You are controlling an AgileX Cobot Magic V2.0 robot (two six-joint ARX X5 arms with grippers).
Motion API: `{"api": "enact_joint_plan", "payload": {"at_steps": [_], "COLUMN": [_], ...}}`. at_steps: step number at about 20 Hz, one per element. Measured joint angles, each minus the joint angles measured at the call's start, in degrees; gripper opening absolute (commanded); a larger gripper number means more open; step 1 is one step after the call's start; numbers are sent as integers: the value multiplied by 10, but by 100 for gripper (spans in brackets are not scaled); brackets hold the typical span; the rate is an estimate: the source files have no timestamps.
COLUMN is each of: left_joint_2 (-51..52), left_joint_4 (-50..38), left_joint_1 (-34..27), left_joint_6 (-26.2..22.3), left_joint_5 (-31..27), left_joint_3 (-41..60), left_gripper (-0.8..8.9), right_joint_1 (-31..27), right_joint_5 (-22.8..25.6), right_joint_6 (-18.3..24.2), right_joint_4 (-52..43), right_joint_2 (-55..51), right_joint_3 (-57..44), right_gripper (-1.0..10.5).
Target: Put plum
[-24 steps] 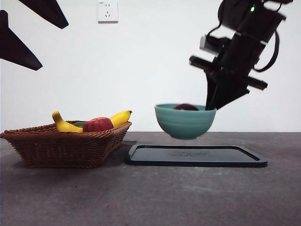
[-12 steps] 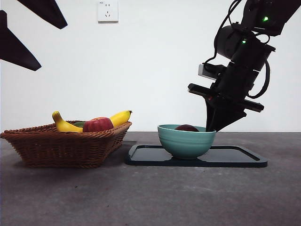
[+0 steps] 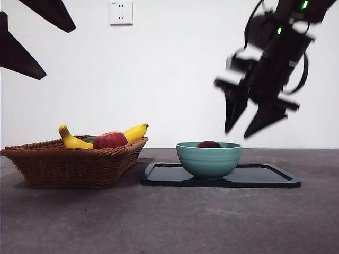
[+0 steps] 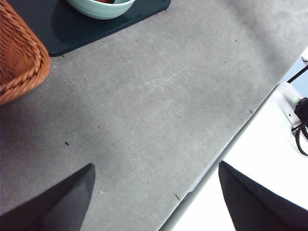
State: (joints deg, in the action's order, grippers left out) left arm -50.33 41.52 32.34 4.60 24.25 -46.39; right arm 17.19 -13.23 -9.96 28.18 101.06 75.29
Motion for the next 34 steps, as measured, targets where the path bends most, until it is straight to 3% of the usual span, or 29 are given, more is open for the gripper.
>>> {"api": "enact_joint_plan", "payload": {"at_steps": [11, 16, 21, 34], "left_joint_2": [0, 0, 0, 0], "left_joint_4": [0, 0, 0, 0], "left_joint_1": [0, 0, 0, 0], "left_joint_6": [0, 0, 0, 0], "left_joint_5": [0, 0, 0, 0], "left_joint_3": [0, 0, 0, 0], "left_gripper": [405, 405, 405, 405], "right_joint_1": [8, 28, 47, 50], "right_joint_5": [-2, -13, -89, -92], "right_joint_6": [23, 26, 26, 26], "right_joint_4": [157, 161, 157, 158], "right_joint_2": [-315, -454, -571, -614], "right_joint_3": [-14, -152, -282, -324], "right_gripper": [234, 234, 234, 234]}}
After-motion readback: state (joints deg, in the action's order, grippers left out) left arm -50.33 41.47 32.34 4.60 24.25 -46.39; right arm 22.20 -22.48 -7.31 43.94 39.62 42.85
